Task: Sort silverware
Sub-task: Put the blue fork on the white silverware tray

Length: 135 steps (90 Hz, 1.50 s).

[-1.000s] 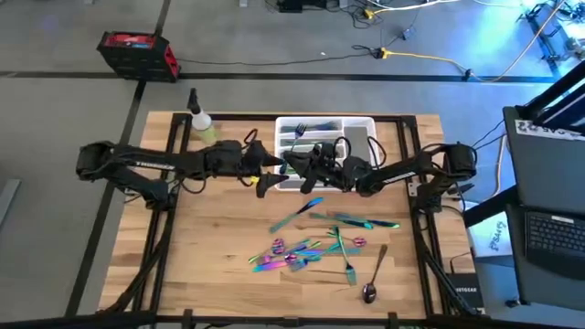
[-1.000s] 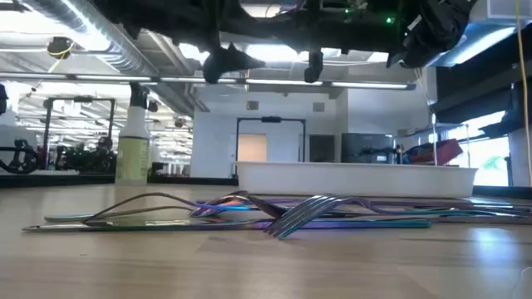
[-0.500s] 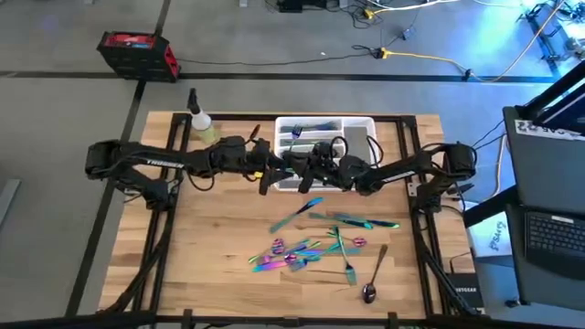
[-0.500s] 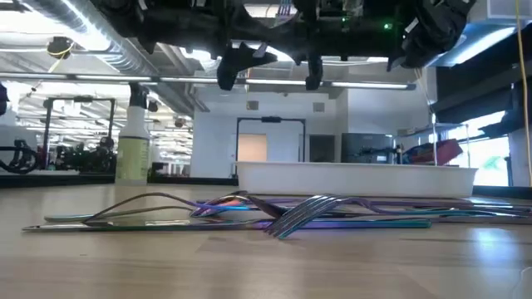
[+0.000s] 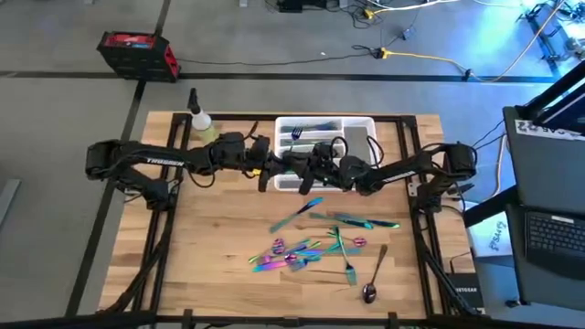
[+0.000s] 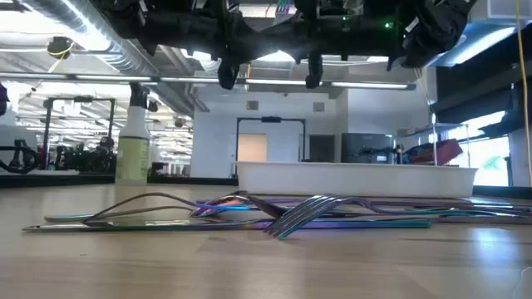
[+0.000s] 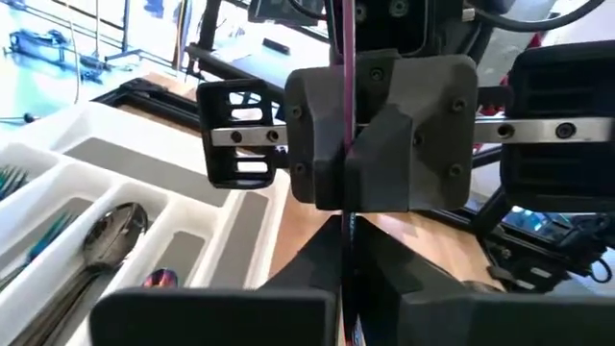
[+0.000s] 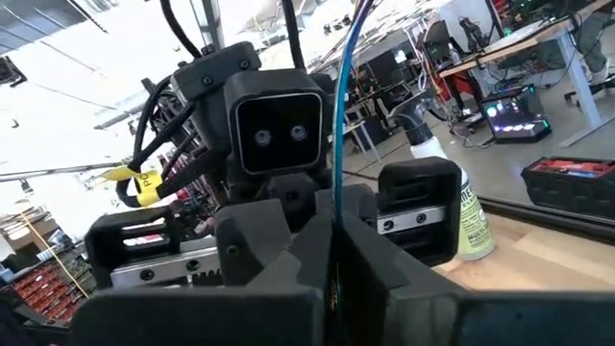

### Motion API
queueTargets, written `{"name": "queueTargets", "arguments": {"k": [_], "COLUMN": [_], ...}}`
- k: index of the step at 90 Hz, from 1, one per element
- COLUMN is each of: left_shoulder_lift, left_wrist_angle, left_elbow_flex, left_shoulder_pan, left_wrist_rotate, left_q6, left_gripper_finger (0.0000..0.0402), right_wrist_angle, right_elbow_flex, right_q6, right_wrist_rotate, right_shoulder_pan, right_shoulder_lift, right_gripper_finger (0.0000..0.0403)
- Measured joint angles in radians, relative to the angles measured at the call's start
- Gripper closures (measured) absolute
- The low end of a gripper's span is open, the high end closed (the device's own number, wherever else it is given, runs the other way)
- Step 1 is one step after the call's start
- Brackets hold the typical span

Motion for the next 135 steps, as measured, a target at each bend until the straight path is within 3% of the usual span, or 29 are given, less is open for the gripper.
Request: {"name": "queueTargets", "arguments": {"k": [23,43,59,70,88,109,118,135], "left_shoulder_lift": [-0.036,-0.078,-0.079,-0.074,0.014,0.140,0.155,0.163], "left_wrist_angle": [-0.032,-0.082,-0.098,-0.153,-0.204,-0.223,-0.227,-0.234], "left_elbow_flex": [-0.001,0.000,0.023,0.070,0.181,0.287,0.287,0.287], "left_shoulder_pan": [0.011,0.069,0.175,0.278,0.422,0.500,0.521,0.531], "left_wrist_rotate": [-0.004,0.005,0.080,0.121,0.201,0.265,0.246,0.117], "left_q6": [0.010,0.034,0.047,0.082,0.122,0.103,0.140,0.254], "left_gripper_finger": [0.0401,0.0401,0.0401,0.0401,0.0401,0.0401,0.0401,0.0401], "right_wrist_angle": [-0.163,-0.398,-0.679,-0.846,-0.991,-1.002,-1.002,-0.995], "right_elbow_flex": [0.000,-0.002,-0.004,-0.003,-0.003,-0.003,-0.003,-0.003], "right_q6": [-0.026,-0.052,-0.137,-0.203,-0.318,-0.372,-0.394,-0.446], "right_wrist_rotate": [-0.042,-0.063,-0.033,-0.028,-0.049,-0.274,-0.342,-0.399], "right_shoulder_pan": [-0.029,-0.080,-0.141,-0.206,-0.322,-0.495,-0.554,-0.633], "right_shoulder_lift": [-0.086,-0.204,-0.305,-0.386,-0.478,-0.479,-0.462,-0.459], "right_gripper_finger": [0.0385,0.0286,0.0204,0.0172,0.0162,0.0162,0.0162,0.0162]}}
